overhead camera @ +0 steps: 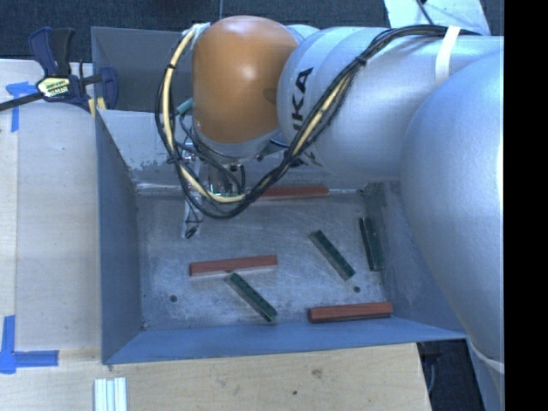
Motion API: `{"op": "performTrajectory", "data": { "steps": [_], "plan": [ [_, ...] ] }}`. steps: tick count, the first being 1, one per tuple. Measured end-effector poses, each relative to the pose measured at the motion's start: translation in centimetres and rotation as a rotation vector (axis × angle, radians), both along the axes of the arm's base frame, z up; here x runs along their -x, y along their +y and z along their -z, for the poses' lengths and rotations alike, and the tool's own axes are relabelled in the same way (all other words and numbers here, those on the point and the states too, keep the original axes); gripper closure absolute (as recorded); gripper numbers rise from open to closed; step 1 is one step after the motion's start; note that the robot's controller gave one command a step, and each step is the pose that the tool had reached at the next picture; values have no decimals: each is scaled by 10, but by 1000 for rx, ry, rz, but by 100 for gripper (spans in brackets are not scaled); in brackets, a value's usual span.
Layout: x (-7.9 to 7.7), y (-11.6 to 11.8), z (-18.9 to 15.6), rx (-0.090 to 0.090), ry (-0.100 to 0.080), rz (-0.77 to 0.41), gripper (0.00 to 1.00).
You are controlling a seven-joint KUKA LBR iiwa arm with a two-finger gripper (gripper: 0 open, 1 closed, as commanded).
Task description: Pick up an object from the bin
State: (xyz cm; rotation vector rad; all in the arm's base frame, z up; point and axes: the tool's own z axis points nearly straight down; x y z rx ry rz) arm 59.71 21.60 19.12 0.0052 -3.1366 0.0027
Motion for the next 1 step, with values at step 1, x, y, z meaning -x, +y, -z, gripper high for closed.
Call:
{"op": "performTrajectory", "data": {
  "steps": [1],
  "plan": [
    [34,-52,57,2,1,66,0]
  ]
}}
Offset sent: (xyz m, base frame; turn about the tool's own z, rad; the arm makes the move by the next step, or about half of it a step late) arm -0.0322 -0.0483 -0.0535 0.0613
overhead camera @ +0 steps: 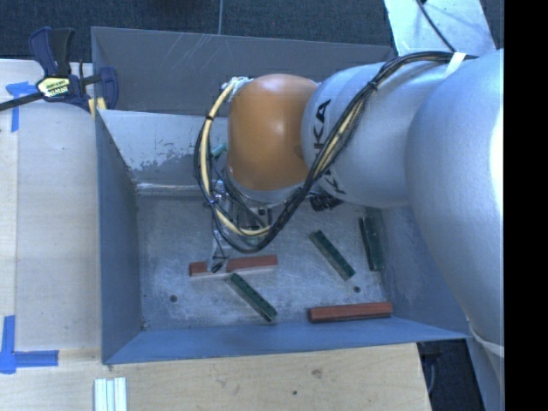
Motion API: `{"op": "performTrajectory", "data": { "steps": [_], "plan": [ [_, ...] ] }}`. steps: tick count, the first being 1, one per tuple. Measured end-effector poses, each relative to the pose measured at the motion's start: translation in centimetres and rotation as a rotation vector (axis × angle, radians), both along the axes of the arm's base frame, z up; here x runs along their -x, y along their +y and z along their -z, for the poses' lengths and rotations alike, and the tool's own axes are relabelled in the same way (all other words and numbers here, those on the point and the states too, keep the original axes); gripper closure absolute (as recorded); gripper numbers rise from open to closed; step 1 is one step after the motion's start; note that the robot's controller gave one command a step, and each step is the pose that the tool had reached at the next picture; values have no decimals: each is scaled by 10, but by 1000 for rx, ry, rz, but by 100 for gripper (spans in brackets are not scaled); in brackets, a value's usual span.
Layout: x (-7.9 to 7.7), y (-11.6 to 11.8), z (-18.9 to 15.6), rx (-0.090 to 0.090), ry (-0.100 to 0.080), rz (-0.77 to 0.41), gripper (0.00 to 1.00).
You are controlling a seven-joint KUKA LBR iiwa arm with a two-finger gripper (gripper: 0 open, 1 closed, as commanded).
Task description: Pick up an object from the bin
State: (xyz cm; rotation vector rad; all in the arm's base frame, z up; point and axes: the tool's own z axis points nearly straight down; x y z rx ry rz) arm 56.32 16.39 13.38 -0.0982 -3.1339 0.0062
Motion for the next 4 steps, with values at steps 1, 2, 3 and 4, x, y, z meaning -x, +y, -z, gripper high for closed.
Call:
{"op": "performTrajectory", "data": {
  "steps": [1,2,3,4],
  "plan": [
    [22,-34,68,-1,-1,-4,0],
    [18,-31,63,-5,-11,-6,100],
    [4,-47,-83,-5,-19,-81,100],
    [6,-47,-78,-4,-9,-80,0]
  ]
}}
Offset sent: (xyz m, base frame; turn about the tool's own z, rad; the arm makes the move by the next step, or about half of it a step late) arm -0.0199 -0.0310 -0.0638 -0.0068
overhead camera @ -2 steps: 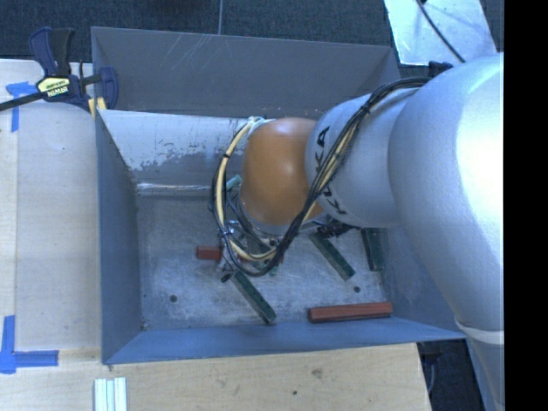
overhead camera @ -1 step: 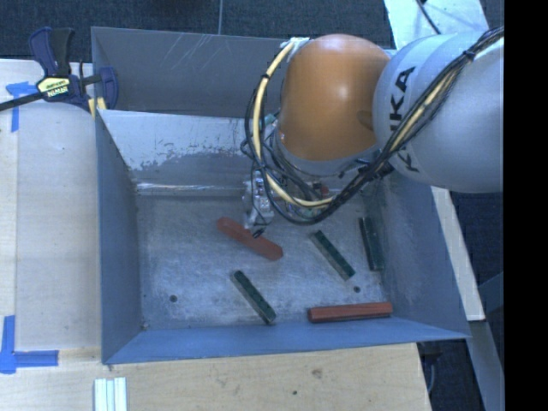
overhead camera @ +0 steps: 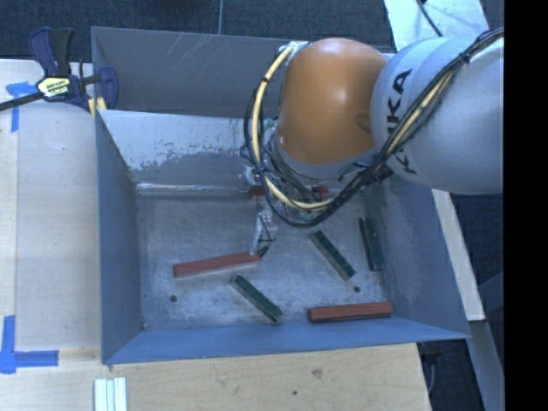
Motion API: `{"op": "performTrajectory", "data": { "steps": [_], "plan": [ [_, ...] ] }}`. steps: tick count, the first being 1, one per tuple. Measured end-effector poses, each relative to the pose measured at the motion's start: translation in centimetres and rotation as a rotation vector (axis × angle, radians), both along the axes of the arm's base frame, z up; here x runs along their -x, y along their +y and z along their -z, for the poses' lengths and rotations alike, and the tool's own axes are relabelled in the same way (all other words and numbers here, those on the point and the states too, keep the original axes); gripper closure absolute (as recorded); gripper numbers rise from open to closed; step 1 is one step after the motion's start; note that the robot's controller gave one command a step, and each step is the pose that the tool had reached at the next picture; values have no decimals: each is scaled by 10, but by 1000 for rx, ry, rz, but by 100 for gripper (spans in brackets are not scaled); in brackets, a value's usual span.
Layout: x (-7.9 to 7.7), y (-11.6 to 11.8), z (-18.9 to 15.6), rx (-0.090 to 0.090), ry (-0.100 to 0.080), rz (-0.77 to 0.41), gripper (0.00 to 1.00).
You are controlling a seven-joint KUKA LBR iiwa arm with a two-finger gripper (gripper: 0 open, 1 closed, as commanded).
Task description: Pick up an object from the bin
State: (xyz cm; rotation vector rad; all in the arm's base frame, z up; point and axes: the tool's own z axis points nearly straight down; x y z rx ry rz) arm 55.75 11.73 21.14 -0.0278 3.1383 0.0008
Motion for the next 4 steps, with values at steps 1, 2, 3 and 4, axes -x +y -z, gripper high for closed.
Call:
{"op": "performTrajectory", "data": {
  "steps": [1,2,3,4],
  "plan": [
    [-12,41,-13,-1,-4,-238,0],
    [55,-7,111,2,12,-336,0],
    [3,17,141,1,4,-549,0],
    [2,17,138,1,-3,-544,100]
  ]
}}
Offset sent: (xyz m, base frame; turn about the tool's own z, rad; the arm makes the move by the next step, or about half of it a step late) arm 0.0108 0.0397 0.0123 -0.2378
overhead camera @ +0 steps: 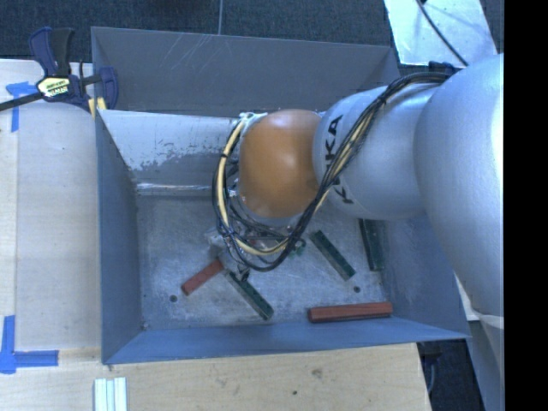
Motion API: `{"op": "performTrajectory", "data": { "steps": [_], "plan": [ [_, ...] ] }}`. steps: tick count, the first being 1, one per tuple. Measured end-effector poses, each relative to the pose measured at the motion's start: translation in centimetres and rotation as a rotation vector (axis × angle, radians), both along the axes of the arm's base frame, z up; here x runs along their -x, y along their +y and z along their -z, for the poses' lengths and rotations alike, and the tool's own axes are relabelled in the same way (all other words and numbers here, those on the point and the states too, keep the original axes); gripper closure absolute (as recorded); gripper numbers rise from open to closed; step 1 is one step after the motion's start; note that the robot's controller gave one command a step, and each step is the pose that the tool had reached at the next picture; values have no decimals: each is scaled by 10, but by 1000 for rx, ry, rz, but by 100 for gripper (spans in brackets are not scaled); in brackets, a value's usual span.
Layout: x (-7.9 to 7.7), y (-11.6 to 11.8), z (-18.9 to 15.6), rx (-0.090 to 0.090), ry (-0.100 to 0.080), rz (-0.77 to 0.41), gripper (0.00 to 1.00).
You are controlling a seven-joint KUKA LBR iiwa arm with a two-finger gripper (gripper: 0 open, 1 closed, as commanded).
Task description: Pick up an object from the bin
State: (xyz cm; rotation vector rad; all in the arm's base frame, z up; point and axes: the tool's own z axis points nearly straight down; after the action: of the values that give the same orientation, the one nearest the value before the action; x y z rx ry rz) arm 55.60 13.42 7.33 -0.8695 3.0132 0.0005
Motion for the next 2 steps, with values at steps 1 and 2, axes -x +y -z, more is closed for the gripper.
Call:
{"op": "performTrajectory", "data": {
  "steps": [1,2],
  "plan": [
    [-18,3,0,1,2,-288,100],
    [-18,3,2,1,1,-285,0]
  ]
}}
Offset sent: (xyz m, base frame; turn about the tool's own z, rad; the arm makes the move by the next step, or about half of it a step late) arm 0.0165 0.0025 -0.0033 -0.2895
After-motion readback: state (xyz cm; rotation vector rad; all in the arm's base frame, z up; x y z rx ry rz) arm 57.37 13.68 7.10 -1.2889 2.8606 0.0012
